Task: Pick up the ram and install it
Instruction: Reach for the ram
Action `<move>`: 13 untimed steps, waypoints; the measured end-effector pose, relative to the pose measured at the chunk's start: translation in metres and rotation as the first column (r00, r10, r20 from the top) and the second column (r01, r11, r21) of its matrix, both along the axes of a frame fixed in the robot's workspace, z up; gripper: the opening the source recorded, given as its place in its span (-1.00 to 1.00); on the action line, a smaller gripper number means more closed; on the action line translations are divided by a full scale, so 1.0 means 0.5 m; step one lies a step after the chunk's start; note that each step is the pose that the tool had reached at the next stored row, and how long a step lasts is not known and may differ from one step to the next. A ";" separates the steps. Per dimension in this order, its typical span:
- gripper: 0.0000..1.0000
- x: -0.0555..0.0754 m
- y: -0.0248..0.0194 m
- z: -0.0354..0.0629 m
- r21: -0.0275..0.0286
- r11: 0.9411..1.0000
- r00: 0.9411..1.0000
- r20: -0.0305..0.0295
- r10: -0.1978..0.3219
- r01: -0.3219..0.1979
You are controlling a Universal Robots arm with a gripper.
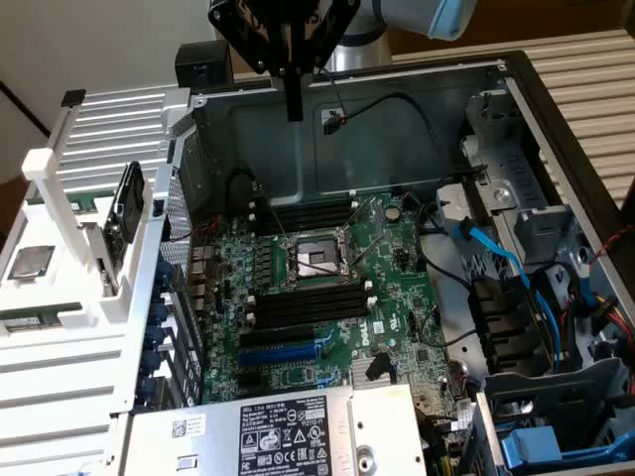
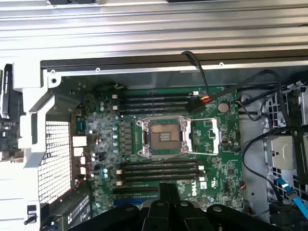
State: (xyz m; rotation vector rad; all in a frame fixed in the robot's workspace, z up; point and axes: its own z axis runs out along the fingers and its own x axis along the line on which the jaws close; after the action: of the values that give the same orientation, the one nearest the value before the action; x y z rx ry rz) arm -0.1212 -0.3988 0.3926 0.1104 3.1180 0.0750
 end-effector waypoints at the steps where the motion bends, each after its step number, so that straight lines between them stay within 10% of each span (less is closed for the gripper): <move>1: -0.79 0.000 0.0000 0.000 0.000 1.000 1.000 0.000 0.000 0.000; 13: -0.79 -0.001 0.0000 0.000 0.000 1.000 1.000 0.000 0.000 0.000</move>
State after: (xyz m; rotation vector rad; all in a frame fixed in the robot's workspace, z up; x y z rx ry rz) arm -0.1217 -0.3988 0.3926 0.1109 3.1180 0.0750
